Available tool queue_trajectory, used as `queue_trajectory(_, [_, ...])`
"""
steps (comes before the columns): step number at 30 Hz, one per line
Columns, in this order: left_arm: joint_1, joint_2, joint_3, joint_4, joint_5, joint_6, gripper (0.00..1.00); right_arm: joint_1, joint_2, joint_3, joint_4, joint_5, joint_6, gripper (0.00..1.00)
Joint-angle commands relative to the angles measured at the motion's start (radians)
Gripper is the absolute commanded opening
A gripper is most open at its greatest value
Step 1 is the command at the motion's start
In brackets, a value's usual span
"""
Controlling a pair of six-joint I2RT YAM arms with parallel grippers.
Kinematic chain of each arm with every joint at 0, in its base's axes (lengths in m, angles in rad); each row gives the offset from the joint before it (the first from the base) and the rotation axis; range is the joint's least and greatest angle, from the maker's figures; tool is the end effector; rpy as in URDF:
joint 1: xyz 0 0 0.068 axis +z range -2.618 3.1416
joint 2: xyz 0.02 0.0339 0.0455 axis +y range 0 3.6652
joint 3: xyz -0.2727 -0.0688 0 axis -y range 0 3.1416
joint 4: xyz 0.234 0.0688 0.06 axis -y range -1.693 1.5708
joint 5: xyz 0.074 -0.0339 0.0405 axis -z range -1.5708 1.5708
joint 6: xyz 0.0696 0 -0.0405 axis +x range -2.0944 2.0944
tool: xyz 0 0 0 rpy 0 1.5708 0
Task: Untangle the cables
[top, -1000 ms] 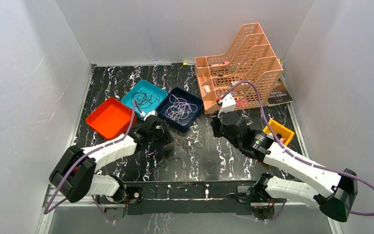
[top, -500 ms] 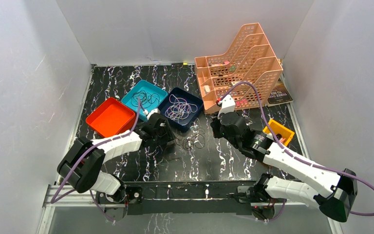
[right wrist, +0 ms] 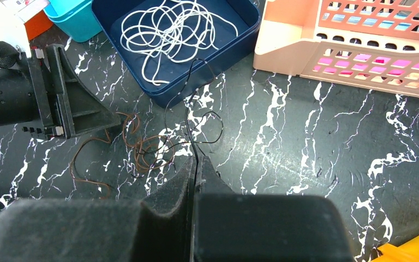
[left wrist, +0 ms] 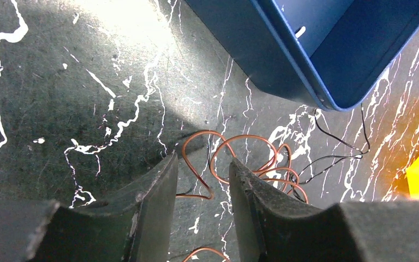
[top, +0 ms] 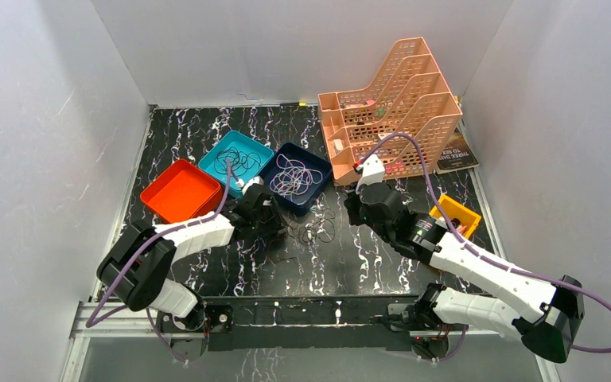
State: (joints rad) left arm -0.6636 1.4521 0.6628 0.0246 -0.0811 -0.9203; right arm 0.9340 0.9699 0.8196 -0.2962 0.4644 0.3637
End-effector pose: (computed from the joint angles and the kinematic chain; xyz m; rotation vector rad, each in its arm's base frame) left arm 0.2387 -0.1795 0.1612 -0.3538 2.4121 -0.6703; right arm 0.1613 0.1656 0.3039 -0.2719 1.9679 0.3777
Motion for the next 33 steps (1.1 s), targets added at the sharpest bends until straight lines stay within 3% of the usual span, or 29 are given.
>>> queue_trajectory(1, [-0.007,0.001,-0.007,0.019,0.019,-0.008,0.37,-0.006,-0.007,0.001,0.039,0.003,0.009,0.0])
queue_trajectory(22, [-0.021,-0.009,-0.058,0.029,0.05,-0.043,0.38,-0.008,-0.003,-0.004,0.045,-0.004,0.013,0.0])
queue_trajectory(28, [-0.021,0.009,-0.041,0.029,0.046,-0.036,0.32,-0.008,-0.001,-0.002,0.046,-0.006,0.011,0.0])
queue_trajectory(33, [-0.021,0.002,-0.028,0.017,0.031,-0.024,0.19,-0.008,0.0,-0.006,0.046,-0.008,0.014,0.0])
